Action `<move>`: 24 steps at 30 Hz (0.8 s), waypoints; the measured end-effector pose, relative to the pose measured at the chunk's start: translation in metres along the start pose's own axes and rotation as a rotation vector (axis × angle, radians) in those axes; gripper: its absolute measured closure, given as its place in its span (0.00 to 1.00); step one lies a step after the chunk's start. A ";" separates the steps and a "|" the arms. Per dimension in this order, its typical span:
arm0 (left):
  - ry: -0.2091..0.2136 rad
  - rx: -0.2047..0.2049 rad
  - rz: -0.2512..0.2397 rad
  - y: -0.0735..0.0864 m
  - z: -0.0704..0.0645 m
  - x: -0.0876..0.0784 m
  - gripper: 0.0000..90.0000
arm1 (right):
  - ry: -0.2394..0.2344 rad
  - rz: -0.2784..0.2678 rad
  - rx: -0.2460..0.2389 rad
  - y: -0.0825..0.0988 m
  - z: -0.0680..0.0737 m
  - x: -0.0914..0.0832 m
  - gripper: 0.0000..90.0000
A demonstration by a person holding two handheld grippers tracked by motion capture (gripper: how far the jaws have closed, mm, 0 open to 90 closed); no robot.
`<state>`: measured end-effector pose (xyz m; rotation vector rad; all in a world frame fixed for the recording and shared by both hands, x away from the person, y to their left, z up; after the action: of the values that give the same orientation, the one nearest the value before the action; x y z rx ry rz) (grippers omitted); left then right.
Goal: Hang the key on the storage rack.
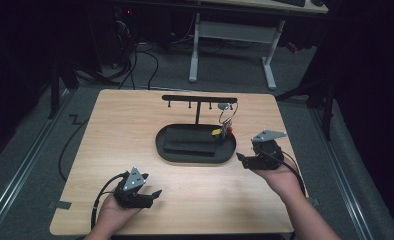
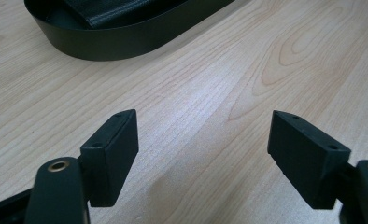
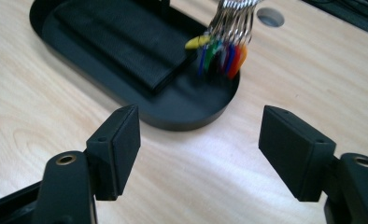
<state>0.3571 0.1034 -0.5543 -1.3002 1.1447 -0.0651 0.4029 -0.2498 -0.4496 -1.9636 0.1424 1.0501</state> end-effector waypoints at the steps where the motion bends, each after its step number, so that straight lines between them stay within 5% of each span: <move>1: 0.001 0.000 0.000 0.000 0.000 0.000 0.28 | 0.000 -0.009 0.002 0.005 0.003 0.001 0.32; 9: 0.018 0.004 -0.004 -0.001 0.000 0.001 0.28 | 0.021 -0.059 0.004 0.055 0.030 0.013 0.31; 13: 0.034 0.004 -0.019 -0.002 -0.001 0.000 0.28 | 0.051 -0.167 0.078 0.088 0.043 0.016 0.31; 16: 0.031 -0.010 -0.012 -0.002 -0.002 0.000 0.30 | 0.000 -0.250 0.174 0.107 0.052 0.020 0.31; 17: 0.033 -0.025 -0.021 -0.002 -0.002 0.000 0.31 | -0.021 -0.228 0.174 0.108 0.054 0.021 0.30; 18: 0.032 -0.033 -0.027 -0.003 -0.002 0.000 0.31 | -0.027 -0.218 0.111 0.108 0.057 0.021 0.28; 20: 0.025 -0.042 -0.034 -0.002 -0.001 0.000 0.32 | 0.009 -0.221 0.049 0.108 0.058 0.021 0.29; 24: 0.004 -0.052 -0.038 0.002 0.000 -0.002 0.33 | -0.027 -0.243 0.082 0.105 0.060 0.025 0.29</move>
<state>0.3553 0.1054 -0.5551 -1.3686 1.1320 -0.0660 0.3334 -0.2618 -0.5511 -1.8388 -0.0663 0.8973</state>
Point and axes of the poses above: each handheld gripper's, and its own axes: x roughly forward along the jaws, y roughly out of its underside, z roughly to its left, the point moved 6 cm from there along x, roughly forward along the jaws, and after that the axes turned 12 degrees about -x, right-handed, at the moved point
